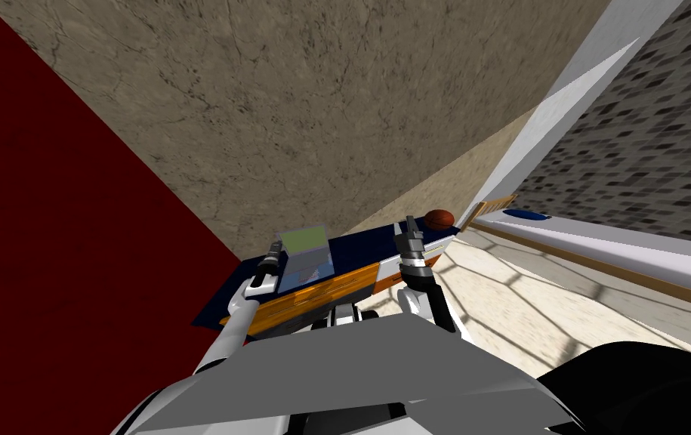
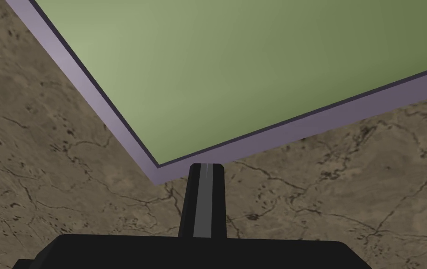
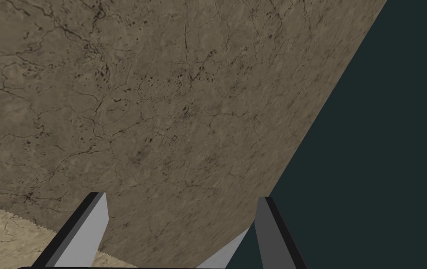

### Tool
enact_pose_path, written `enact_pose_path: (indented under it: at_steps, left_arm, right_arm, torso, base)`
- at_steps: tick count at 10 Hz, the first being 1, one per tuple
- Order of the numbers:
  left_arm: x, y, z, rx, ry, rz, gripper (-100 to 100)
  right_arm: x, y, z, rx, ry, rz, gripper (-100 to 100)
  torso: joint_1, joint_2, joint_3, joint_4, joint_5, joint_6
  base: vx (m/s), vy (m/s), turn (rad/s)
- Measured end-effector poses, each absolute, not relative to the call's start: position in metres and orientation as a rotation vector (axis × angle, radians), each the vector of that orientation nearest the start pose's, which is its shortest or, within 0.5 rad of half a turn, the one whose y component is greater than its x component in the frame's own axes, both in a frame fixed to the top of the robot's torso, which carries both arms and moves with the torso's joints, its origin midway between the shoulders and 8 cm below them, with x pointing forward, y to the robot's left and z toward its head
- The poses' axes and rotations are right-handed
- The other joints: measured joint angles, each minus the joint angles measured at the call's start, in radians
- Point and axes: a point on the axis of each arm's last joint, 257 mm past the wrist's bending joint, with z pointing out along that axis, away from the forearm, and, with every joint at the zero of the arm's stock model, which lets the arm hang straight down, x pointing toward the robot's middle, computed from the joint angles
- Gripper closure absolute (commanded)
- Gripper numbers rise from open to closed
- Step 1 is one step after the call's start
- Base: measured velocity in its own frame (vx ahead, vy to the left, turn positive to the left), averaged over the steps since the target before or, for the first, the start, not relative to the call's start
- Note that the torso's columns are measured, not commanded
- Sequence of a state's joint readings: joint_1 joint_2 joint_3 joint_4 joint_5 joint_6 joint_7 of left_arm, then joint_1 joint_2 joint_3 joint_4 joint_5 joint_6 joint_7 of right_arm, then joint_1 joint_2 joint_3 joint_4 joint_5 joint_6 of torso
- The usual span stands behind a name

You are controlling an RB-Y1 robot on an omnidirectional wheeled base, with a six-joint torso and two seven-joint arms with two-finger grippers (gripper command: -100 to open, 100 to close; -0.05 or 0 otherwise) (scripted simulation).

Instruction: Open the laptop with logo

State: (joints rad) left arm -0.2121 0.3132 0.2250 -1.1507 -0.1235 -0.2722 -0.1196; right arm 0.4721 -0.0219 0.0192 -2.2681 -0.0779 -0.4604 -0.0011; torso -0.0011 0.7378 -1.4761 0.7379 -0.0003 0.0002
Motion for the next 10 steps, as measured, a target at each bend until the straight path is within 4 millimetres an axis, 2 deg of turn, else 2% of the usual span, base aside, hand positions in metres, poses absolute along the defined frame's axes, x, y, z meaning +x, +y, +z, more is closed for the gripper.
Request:
enact_pose_path:
  at_steps: [3, 5, 10]
  left_arm:
    - [0.575, 0.423, -0.212, -0.843, 1.213, -0.755, 100]
    - [0.574, 0.419, -0.205, -0.813, 1.190, -0.774, 100]
    - [0.562, 0.430, -0.215, -0.786, 1.154, -0.791, 100]
  right_arm:
    - [0.355, -0.278, 0.020, 0.716, 0.601, 1.377, 0]
    - [0.355, -0.278, 0.021, 0.716, 0.601, 1.377, 0]
    - [0.355, -0.278, 0.021, 0.716, 0.601, 1.377, 0]
  torso:
    - [0.001, 0.000, 0.000, 0.000, 0.000, 0.000]
    - [0.002, 0.001, 0.001, 0.000, 0.000, 0.000]
    - [0.000, 0.000, 0.000, 0.000, 0.000, 0.000]
  base:
    - [0.013, -0.034, 0.039]
    - [0.005, -0.024, 0.034]
    - [0.009, -0.035, 0.035]
